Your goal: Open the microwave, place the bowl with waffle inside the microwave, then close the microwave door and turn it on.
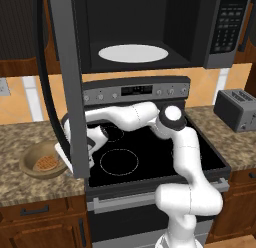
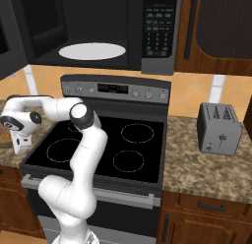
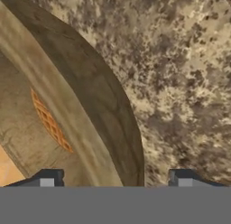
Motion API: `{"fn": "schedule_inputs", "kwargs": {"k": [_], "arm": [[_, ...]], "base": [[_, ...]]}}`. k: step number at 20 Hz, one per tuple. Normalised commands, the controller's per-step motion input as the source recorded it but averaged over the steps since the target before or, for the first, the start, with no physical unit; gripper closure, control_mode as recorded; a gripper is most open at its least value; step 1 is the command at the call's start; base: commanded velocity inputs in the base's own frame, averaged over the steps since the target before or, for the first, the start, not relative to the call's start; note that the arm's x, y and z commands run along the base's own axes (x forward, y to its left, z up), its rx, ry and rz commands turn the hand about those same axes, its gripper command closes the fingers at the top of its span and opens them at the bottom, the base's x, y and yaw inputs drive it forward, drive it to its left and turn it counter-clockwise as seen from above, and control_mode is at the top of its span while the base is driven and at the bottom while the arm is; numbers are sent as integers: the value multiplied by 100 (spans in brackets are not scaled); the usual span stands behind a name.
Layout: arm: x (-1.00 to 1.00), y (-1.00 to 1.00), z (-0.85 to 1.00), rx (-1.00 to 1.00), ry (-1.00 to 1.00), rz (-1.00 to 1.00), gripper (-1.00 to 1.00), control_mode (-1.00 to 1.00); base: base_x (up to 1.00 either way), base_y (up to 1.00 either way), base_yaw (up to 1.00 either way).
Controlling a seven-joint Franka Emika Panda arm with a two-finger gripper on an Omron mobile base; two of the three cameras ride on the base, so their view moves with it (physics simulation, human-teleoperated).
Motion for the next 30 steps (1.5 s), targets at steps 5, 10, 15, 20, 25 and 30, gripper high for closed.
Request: {"fn": "schedule_inputs", "kwargs": {"k": [5, 10, 15, 20, 25, 30], "arm": [[-2, -7, 0, -1, 1, 1, 100, -100], [-6, -65, 29, -8, -9, 4, 100, -100], [-30, -84, 84, -9, -19, 2, 100, -100], [-57, -98, 100, -2, -17, 0, 100, -100], [-49, -100, 100, 0, -18, 0, 100, -100], [-9, -100, 100, 5, -6, -4, 100, -100]], "base": [[0, 0, 0], [0, 0, 0], [0, 0, 0], [0, 0, 0], [0, 0, 0], [0, 0, 0]]}}
